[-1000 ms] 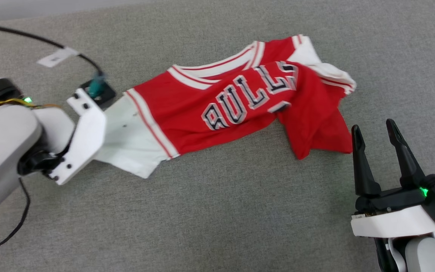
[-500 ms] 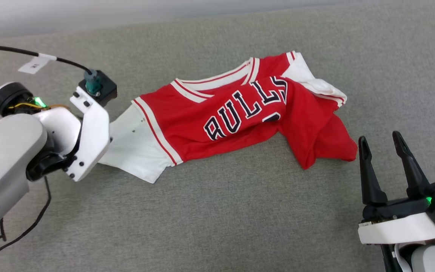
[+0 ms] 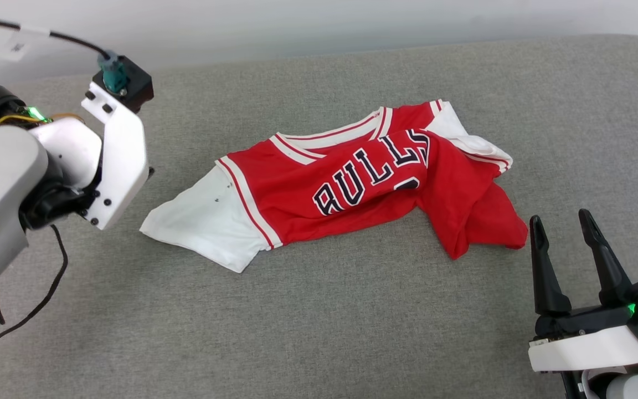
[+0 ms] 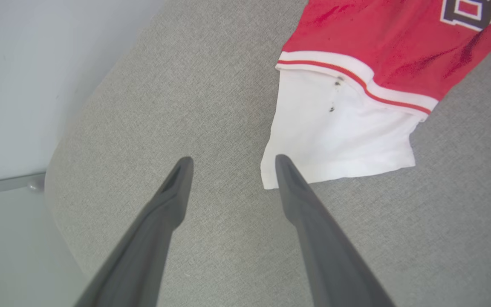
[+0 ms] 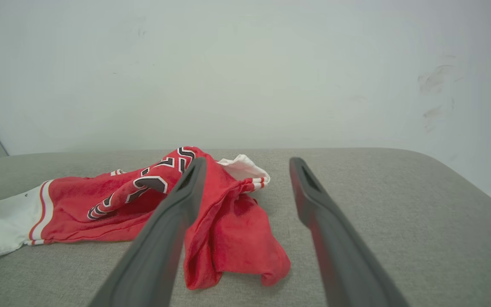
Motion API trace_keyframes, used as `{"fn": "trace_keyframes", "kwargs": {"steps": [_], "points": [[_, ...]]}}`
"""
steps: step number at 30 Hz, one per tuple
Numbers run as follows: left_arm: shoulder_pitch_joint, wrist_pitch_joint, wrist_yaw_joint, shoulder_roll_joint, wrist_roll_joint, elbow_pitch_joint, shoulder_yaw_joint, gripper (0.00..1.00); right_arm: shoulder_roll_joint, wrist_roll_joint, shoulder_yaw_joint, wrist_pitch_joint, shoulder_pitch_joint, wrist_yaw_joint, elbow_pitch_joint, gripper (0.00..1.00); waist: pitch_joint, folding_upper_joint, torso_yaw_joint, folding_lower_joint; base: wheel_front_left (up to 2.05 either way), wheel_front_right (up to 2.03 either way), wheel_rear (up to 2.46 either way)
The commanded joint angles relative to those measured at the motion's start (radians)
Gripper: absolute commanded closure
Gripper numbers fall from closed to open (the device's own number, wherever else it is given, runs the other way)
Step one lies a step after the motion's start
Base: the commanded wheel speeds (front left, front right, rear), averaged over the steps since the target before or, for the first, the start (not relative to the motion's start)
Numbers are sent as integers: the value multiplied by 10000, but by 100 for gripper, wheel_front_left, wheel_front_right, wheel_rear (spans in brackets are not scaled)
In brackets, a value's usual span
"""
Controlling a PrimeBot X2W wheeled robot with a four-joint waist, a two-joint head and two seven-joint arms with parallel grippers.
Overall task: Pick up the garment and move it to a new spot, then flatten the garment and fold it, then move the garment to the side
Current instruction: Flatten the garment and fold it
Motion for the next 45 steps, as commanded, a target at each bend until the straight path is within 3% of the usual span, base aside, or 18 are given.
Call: {"fn": "trace_keyframes", "kwargs": {"steps": [1, 5, 9, 23, 24, 25, 26, 35, 40, 45], "points": [[-213, 382, -55, -11, -89, 53, -73, 0, 8, -5, 36, -30, 69, -8, -68, 0, 60, 0, -42, 0, 0, 0, 0], [-504, 1665, -154, -123, -295, 145, -360, 0, 31, 29, 128, -30, -66, -8, -136, 0, 308, 0, -174, 0, 0, 0, 0], [-341, 2298, -217, -203, -195, 276, -621, 0, 57, 67, 249, -30, -260, -8, -182, 0, 680, 0, -355, 0, 0, 0, 0], [570, 2357, -355, -322, 100, 1138, -972, 0, 132, 102, 303, -30, -718, -8, -255, 0, 1690, 0, -753, 0, 0, 0, 0], [662, 2393, -365, -334, 105, 1153, -999, 3, 136, 103, 309, -30, -697, -8, -252, 0, 1698, 0, -756, 0, 0, 0, 0], [749, 2375, -363, -355, 59, 1158, -1017, 66, 139, 100, 307, -30, -690, -8, -238, 0, 1694, 0, -752, 0, 0, 0, 0], [812, 2355, -364, -384, -7, 1163, -1033, 100, 140, 92, 292, -30, -694, -8, -216, 0, 1669, 0, -739, 0, 0, 0, 0], [805, 1178, -383, 161, -278, 162, -944, 100, -401, 32, -145, -30, -1070, -8, -307, 0, 982, 0, -417, 0, 0, 0, 0], [726, 775, -383, 496, -405, -561, -892, 100, -1509, 243, -538, 454, -2171, -8, -633, 0, 669, 0, -97, 0, 0, 0, 0], [588, 552, -383, 564, -388, -1070, -809, 100, -3315, 1096, 97, 2387, -3934, -8, -482, 0, 647, 0, 211, 0, 0, 0, 0]]}}
